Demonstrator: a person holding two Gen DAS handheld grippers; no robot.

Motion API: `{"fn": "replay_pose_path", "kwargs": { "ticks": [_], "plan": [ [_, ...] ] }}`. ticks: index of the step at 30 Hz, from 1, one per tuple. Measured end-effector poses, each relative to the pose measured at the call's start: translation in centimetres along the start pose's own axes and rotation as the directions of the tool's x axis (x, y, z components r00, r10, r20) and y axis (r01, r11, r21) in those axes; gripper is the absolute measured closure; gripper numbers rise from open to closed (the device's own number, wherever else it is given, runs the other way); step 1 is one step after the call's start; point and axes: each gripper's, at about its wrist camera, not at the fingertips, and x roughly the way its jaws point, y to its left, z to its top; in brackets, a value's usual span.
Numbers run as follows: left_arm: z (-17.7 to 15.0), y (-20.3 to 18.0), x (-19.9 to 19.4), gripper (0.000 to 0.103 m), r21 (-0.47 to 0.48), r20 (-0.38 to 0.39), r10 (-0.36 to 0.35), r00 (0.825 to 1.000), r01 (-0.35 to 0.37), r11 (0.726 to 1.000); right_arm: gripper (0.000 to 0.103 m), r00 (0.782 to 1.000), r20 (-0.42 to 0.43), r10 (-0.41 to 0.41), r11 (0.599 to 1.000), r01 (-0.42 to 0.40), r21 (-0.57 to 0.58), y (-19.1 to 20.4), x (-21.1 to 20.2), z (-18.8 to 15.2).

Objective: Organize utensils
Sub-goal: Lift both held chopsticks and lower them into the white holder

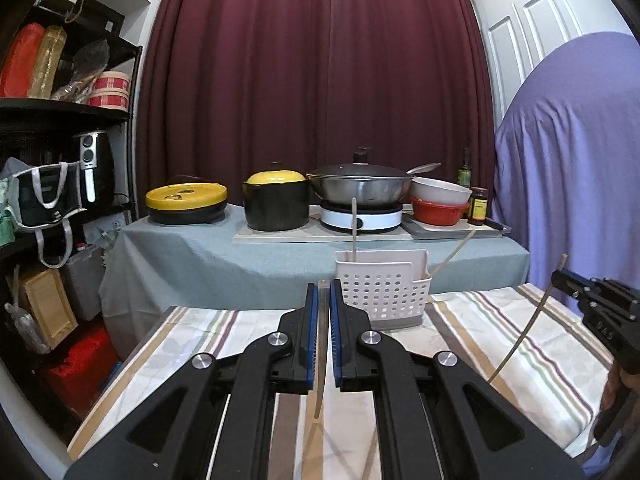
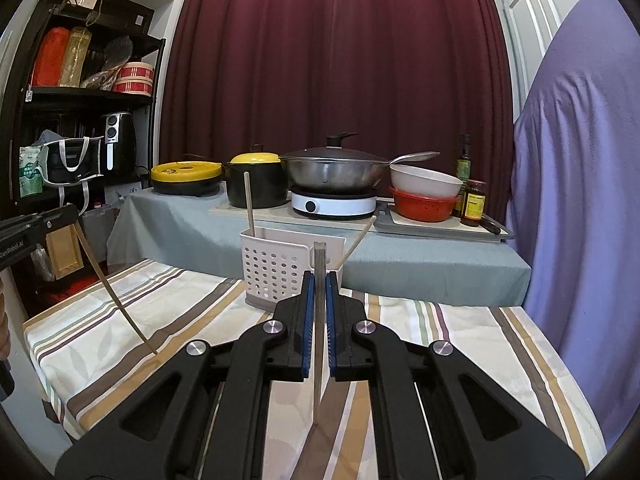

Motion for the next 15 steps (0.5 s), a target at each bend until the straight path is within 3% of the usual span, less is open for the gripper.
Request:
{"fn": "replay_pose_path", "kwargs": {
  "ticks": [7, 15],
  "plan": [
    [3.2, 0.0, 1.9, 0.096, -0.032, 0.004, -0.088, 0.996, 0.088, 0.996, 0.097, 0.999, 0.046, 0.026, 1.0, -0.026, 0.005, -0.6, 1.8, 2.6],
    [8.8, -1.0, 5.4, 0.096, -0.023, 0.099, -0.16, 0.982, 0.163, 0.986, 0.097, 0.985, 0.171, 0.034, 0.999, -0.032, -0.017, -1.6, 5.2, 8.5]
  ]
}}
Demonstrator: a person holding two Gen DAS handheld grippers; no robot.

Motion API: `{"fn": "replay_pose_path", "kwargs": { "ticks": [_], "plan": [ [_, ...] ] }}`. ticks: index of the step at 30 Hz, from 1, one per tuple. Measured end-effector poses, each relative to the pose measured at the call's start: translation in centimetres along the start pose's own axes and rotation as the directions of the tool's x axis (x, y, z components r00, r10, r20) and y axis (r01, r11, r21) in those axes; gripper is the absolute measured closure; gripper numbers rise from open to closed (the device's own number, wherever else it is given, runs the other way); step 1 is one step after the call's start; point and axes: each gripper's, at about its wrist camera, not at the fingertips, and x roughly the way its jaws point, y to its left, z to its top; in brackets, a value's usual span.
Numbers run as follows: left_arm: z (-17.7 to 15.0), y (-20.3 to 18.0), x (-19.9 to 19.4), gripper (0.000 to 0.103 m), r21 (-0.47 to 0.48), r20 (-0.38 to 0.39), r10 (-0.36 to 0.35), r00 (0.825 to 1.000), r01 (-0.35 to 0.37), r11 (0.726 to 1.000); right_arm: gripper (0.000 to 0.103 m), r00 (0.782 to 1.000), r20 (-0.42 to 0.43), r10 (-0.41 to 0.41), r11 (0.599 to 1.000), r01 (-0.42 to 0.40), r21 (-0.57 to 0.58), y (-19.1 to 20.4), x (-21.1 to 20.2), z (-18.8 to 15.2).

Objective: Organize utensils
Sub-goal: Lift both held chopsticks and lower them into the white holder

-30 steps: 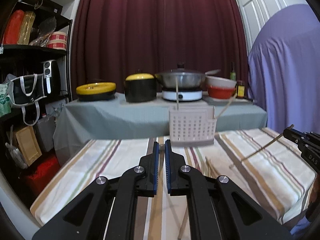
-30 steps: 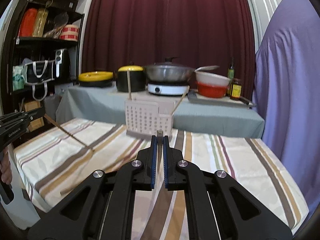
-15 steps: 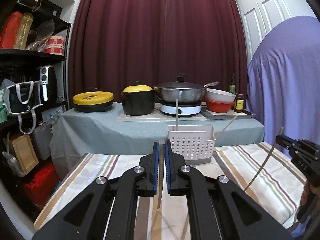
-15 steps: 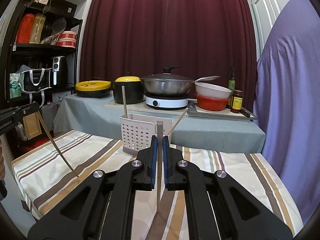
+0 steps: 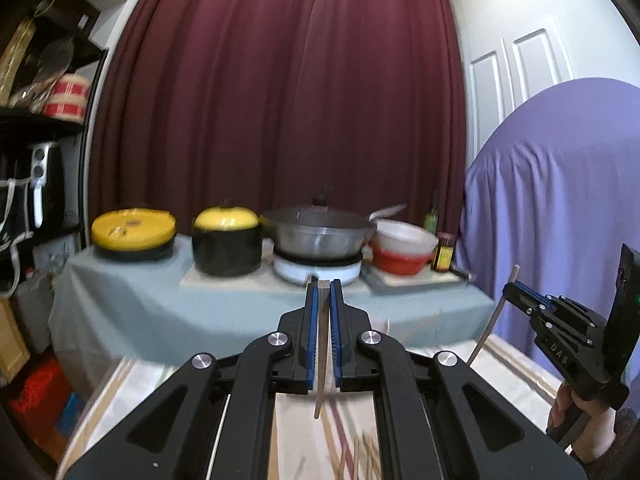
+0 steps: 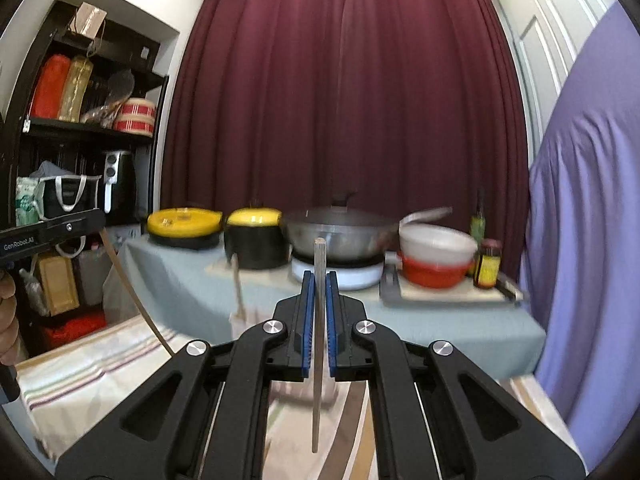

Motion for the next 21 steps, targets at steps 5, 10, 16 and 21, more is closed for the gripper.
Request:
{"fn": "replay_pose_path", "kwargs": {
  "ticks": [5, 10, 16, 21],
  "plan": [
    [3.1, -0.5, 3.6, 0.096, 0.028, 0.056, -0.011, 0.998, 0.009, 1.0, 0.097, 0.998, 0.059, 0.01, 1.0, -0.011, 0.02, -1.1, 3.6, 2.9],
    [4.6, -0.3, 7.8, 0.096, 0.031, 0.061, -0.007, 0.998, 0.005, 1.0, 0.097, 0.995, 0.101, 0.016, 0.999, -0.019, 0.032, -2.0, 7.0, 4.7],
    [4.4, 0.0, 12.0, 0.096, 0.045, 0.018, -0.005, 1.0, 0.005, 0.999, 0.097, 0.993, 0.118, 0.014, 0.999, -0.018, 0.036, -2.5, 11.8, 4.8],
    [2.5, 0.4, 13.9, 0.096, 0.047, -0.029, -0.005, 1.0, 0.006, 0.999, 0.097, 0.998, 0.063, 0.018, 0.999, -0.021, 0.041, -2.4, 15.7, 2.3]
  ]
}}
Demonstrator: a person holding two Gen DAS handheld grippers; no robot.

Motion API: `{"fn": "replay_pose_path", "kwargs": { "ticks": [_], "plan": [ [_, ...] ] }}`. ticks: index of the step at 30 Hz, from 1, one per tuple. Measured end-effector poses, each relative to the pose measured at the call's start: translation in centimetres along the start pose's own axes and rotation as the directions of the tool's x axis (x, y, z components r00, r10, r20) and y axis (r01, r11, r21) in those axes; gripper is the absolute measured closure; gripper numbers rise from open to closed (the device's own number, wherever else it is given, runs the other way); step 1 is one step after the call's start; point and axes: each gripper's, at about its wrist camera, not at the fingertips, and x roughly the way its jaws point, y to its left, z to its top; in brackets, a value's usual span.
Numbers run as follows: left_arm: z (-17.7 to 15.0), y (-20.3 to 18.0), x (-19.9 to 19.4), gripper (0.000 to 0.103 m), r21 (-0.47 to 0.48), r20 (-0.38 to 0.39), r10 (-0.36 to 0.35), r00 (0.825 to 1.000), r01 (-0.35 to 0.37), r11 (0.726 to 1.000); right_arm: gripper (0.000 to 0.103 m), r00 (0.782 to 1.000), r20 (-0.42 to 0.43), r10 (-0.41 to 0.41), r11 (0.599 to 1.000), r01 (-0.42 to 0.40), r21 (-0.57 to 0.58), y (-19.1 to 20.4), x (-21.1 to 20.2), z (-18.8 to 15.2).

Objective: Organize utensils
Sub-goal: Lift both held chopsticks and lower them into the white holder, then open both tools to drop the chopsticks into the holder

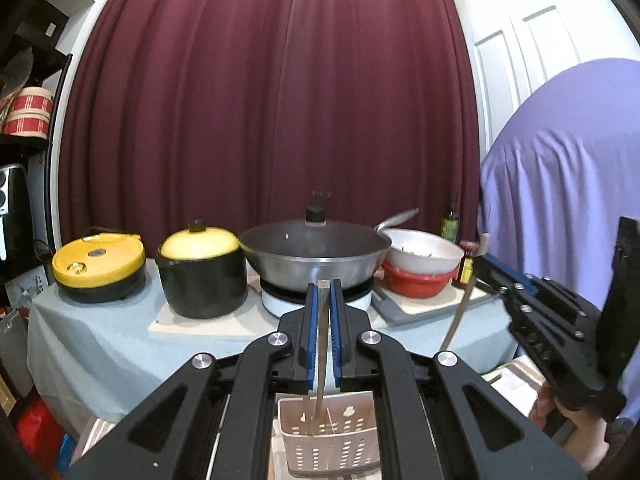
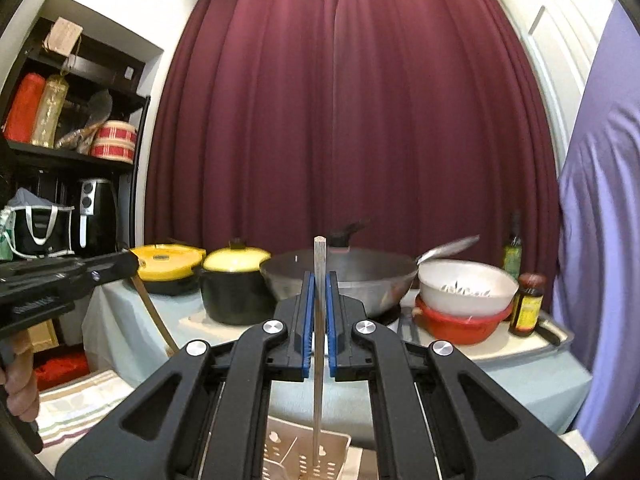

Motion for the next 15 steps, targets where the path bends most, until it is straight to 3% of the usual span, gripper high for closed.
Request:
{"fn": "replay_pose_path", "kwargs": {
  "ticks": [9, 13, 15],
  "plan": [
    [-2.8, 0.6, 2.0, 0.096, 0.009, -0.062, -0.004, 0.998, 0.004, 1.0, 0.097, 0.993, -0.117, -0.013, 1.0, 0.011, -0.015, 0.8, 2.8, -4.5],
    [-3.5, 1.1, 2.1, 0.093, -0.013, -0.079, -0.003, 0.997, 0.002, 1.0, 0.072, 0.991, -0.129, -0.032, 0.999, 0.03, -0.016, 1.2, 2.1, -4.7],
    [-3.8, 1.3, 1.5, 0.079, -0.023, -0.078, -0.001, 0.997, 0.0, 1.0, 0.07, 0.991, -0.129, -0.043, 0.999, 0.04, -0.027, 1.3, 1.5, -4.7]
  ]
}}
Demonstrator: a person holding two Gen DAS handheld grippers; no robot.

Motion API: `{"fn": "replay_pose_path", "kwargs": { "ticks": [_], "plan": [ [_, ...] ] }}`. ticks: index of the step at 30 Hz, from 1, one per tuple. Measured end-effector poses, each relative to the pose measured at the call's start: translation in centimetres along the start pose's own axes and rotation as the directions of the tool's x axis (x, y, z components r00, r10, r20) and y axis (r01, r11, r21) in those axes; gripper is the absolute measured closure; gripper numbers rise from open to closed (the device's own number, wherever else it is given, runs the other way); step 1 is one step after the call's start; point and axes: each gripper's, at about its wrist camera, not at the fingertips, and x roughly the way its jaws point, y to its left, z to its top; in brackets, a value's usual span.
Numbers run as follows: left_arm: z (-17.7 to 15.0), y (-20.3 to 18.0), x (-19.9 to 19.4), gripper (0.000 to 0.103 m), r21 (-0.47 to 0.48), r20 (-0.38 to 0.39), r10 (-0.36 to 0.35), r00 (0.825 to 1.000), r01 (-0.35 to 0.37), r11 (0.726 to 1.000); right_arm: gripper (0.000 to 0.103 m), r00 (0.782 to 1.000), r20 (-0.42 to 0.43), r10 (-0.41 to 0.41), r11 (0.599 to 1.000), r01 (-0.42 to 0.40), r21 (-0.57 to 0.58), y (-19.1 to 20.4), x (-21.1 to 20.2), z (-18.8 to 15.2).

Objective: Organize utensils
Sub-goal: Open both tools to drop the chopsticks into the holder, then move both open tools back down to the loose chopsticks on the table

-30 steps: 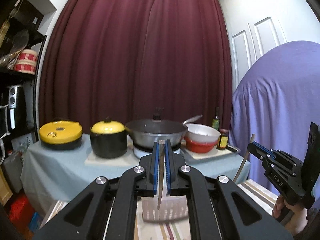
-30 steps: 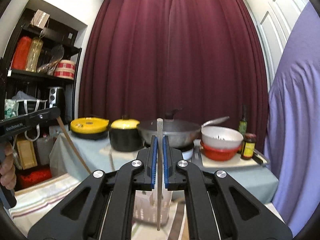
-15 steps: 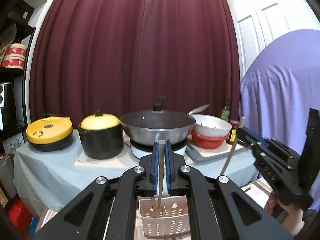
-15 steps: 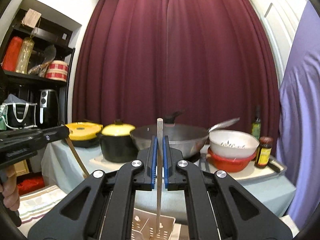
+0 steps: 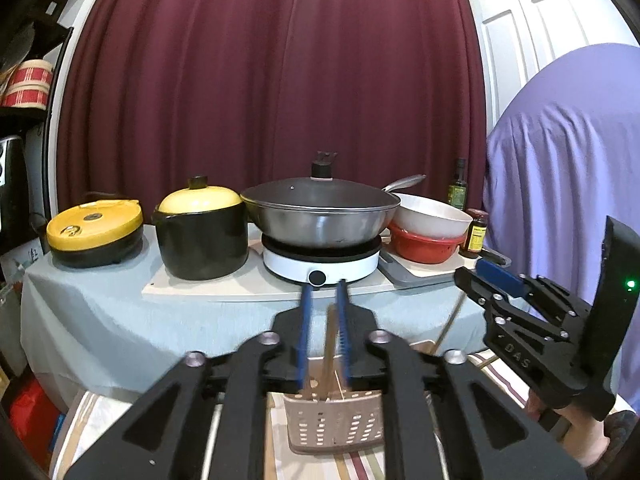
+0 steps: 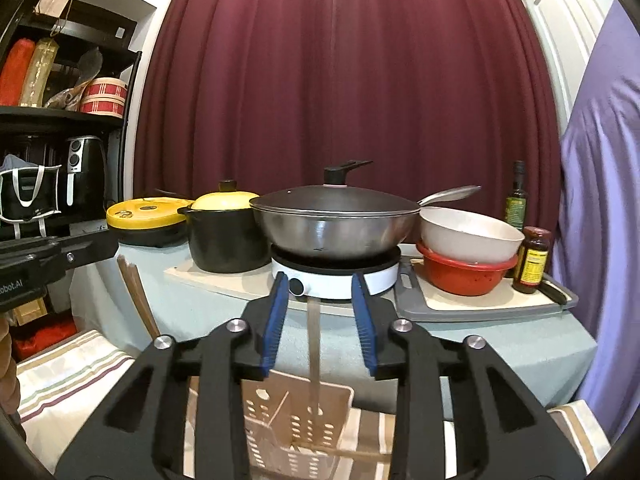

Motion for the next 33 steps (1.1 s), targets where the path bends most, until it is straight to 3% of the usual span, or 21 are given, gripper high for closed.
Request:
{"fn": "replay_pose_path", "kwargs": {
  "ticks": [7, 13, 20, 33],
  "plan": [
    [-1.5, 0.3, -3.4, 0.058, 0.003, 0.019, 0.032, 0.999, -0.032, 0.999, 0.061, 0.999, -0.016, -0.034, 0.999, 0.034, -0.006, 0.3, -5.2, -0.6],
    [-4.9, 0.3, -7.0, 0.056, -0.011, -0.022, 0.047, 0.999, -0.047, 0.999, 0.06, 0.997, -0.059, -0.046, 0.999, 0.046, -0.01, 0.8, -10.3, -3.3],
    [-10.2, -0.4, -10.7, 0.056, -0.001, -0.103, 0.071, 0.992, -0.072, 0.997, 0.06, 0.987, -0.159, -0.037, 0.999, 0.034, -0.017, 2.5, -16.0, -8.9],
    [-20.8, -1.2, -15.3, 0.057, -0.005, -0.274, 0.106, 0.956, -0.112, 0.994, 0.061, 0.947, -0.321, 0.021, 0.999, -0.032, -0.027, 6.7, -23.3, -20.0]
  ]
}}
